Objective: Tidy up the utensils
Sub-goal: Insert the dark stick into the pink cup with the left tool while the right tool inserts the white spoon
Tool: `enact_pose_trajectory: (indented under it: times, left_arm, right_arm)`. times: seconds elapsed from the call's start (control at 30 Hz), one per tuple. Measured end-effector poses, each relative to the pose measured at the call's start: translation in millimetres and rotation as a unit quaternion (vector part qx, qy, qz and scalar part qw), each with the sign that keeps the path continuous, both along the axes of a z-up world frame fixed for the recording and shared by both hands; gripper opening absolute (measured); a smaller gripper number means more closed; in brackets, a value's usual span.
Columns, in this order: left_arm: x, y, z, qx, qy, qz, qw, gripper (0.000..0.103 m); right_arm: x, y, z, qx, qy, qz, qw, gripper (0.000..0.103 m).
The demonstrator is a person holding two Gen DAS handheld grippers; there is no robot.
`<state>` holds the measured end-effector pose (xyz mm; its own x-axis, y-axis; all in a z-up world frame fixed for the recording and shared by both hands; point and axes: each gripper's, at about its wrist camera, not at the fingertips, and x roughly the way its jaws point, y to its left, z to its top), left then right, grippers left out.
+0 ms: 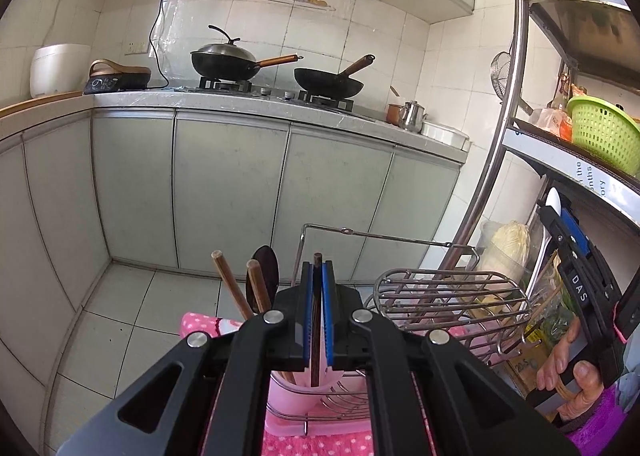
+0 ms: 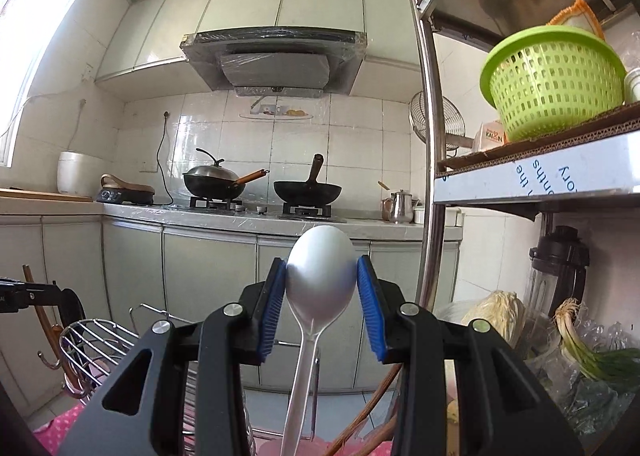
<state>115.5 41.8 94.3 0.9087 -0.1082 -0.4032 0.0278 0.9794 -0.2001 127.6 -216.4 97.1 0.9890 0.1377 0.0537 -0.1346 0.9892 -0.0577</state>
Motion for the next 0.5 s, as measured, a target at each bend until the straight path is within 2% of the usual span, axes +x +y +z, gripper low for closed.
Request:
enact_pose_trajectory:
  times: [0.2,0.4,0.5]
  left_arm:
    - [2,-1,-2,0.001,0.008,-0.003,1.0,0.004]
    - [4,-6,-3,0.005,0.028,-0.011,0.9995,0.005]
    - [3,-5,-2,0.0,0.034,-0.01,0.9994,0.007]
  right_arm:
    - [-4,-2,-19,-0.005,0.04,0.013,0.999,0.038]
    - [-4,-9,-20,0.002,0.09,0.029,0.996,0.038]
    - [-8,-14,-17,0.007,0.097,0.029,0.995,0.038]
